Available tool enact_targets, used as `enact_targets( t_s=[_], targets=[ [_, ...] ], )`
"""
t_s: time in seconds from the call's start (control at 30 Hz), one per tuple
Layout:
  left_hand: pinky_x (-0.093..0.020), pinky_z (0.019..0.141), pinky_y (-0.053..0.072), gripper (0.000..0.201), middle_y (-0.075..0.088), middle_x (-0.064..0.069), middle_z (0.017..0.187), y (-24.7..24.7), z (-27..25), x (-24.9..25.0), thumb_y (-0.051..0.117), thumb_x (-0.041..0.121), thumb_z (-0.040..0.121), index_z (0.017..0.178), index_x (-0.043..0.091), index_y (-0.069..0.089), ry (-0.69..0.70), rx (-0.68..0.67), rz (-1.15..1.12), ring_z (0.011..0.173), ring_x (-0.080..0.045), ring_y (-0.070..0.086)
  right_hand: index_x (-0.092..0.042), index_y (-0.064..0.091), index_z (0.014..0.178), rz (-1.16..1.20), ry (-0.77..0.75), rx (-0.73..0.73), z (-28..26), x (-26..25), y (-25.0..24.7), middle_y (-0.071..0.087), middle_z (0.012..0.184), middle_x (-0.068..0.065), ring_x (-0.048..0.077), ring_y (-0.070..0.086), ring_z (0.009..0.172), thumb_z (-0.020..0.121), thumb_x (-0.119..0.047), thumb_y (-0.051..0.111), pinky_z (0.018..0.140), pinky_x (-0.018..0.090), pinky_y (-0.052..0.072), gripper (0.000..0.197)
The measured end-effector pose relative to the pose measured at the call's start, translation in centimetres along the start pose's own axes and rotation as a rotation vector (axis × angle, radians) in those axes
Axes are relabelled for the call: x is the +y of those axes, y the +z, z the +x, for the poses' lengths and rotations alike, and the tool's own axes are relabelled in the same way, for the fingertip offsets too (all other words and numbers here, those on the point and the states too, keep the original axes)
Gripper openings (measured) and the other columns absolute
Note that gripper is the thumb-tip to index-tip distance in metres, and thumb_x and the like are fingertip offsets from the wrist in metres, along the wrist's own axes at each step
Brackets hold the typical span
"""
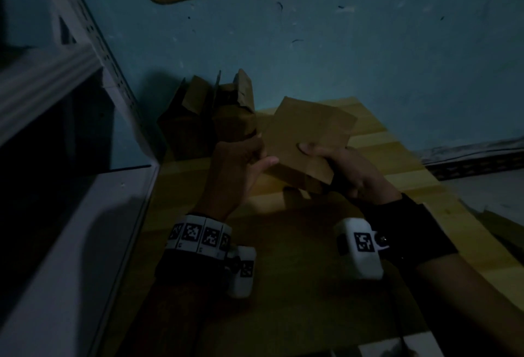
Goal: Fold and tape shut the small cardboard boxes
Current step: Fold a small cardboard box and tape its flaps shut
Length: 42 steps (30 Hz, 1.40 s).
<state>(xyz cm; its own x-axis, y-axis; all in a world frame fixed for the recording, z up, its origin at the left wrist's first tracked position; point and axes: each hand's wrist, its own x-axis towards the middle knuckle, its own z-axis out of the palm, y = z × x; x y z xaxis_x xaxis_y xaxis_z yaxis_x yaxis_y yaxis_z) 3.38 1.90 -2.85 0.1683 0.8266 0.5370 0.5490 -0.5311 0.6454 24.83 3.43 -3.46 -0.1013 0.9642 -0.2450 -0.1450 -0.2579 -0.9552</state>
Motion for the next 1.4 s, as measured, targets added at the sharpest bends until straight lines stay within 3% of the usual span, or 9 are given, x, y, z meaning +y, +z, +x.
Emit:
enact_targets(
  t_s=[0.17,0.3,0.57,0.7,0.87,0.93,1.13,1.2,1.4],
  targets=[
    [-0.025,0.083,0.054,0.018,0.07,-0.008,0.081,-0.3,0.0,0.2,0.075,0.016,0.087,0.077,0.002,0.067,-0.095,0.059,-0.115,0.083,-0.013,0.068,-0.012,0.061,0.131,0.042,-0.069,0.007,-0.1,-0.5,0.0,0.072,0.109,0.009,0.028,0.07,0.086,0.079,-0.03,0.083,0.046,0.028,0.05,0.059],
    [-0.035,0.085,0.059,0.009,0.073,0.007,0.097,-0.5,0.2,0.6,0.075,0.009,0.085,0.081,0.013,0.068,-0.198,0.115,-0.314,0.102,-0.007,0.069,-0.004,0.057,0.136,0.137,-0.059,-0.065,-0.2,-0.9,-0.5,0.07,0.099,0.006,0.02,0.071,0.071,0.09,-0.022,0.071,0.043,0.026,0.051,0.052],
    [-0.015,0.073,0.053,0.014,0.069,0.005,0.086,-1.0,0.5,0.5,0.067,0.007,0.092,0.082,0.017,0.065,-0.182,0.141,-0.303,0.083,0.003,0.066,0.0,0.051,0.141,0.179,-0.075,-0.117,-0.2,-1.1,-0.5,0.068,0.097,0.007,0.021,0.071,0.072,0.082,-0.024,0.075,0.048,0.03,0.054,0.068],
    [-0.033,0.079,0.058,0.009,0.071,-0.014,0.094,-1.2,0.7,0.3,0.063,0.01,0.095,0.087,0.005,0.063,-0.196,0.17,-0.378,0.094,-0.016,0.07,-0.002,0.054,0.14,0.204,-0.1,-0.134,-0.2,-1.1,-0.6,0.069,0.098,0.006,0.024,0.07,0.082,0.082,-0.026,0.074,0.055,0.033,0.057,0.067],
    [-0.04,0.079,0.058,0.027,0.073,-0.018,0.099,-1.6,0.7,1.4,0.071,0.034,0.083,0.083,0.009,0.062,-0.299,0.222,-0.575,0.097,-0.026,0.071,-0.003,0.055,0.141,0.277,-0.113,-0.134,-0.2,-1.2,-0.8,0.068,0.108,0.009,0.029,0.069,0.094,0.085,-0.024,0.069,0.065,0.036,0.059,0.061],
    [-0.046,0.085,0.058,0.021,0.074,-0.016,0.1,-1.7,0.8,1.6,0.067,0.025,0.091,0.087,0.005,0.062,-0.327,0.222,-0.637,0.098,-0.025,0.072,-0.004,0.055,0.141,0.288,-0.121,-0.129,-0.2,-1.2,-0.9,0.069,0.108,0.009,0.029,0.069,0.095,0.085,-0.022,0.068,0.067,0.037,0.059,0.06],
    [-0.04,0.088,0.056,0.029,0.073,-0.014,0.108,-2.1,0.5,1.2,0.061,0.044,0.092,0.087,0.017,0.072,-0.258,0.086,-0.604,0.106,-0.027,0.068,-0.002,0.058,0.137,0.295,-0.133,-0.116,-0.4,-1.4,-0.9,0.072,0.094,0.004,0.023,0.071,0.08,0.087,-0.018,0.065,0.056,0.03,0.056,0.053],
    [-0.045,0.095,0.054,0.037,0.071,-0.011,0.115,-2.2,0.5,1.1,0.063,0.056,0.087,0.087,0.021,0.072,-0.228,0.022,-0.623,0.112,-0.027,0.066,-0.004,0.06,0.133,0.298,-0.146,-0.122,-0.5,-1.5,-1.0,0.073,0.092,0.003,0.022,0.072,0.079,0.085,-0.017,0.066,0.056,0.031,0.057,0.05],
    [-0.03,0.093,0.054,0.063,0.063,0.007,0.123,-1.3,0.3,2.0,0.091,0.043,0.051,0.099,0.019,0.058,-0.193,0.009,-0.331,0.114,-0.007,0.062,-0.005,0.06,0.132,0.277,-0.165,-0.122,-0.7,-1.5,-0.4,0.071,0.102,0.006,0.023,0.07,0.084,0.081,-0.018,0.067,0.056,0.029,0.055,0.054]
  ],
)
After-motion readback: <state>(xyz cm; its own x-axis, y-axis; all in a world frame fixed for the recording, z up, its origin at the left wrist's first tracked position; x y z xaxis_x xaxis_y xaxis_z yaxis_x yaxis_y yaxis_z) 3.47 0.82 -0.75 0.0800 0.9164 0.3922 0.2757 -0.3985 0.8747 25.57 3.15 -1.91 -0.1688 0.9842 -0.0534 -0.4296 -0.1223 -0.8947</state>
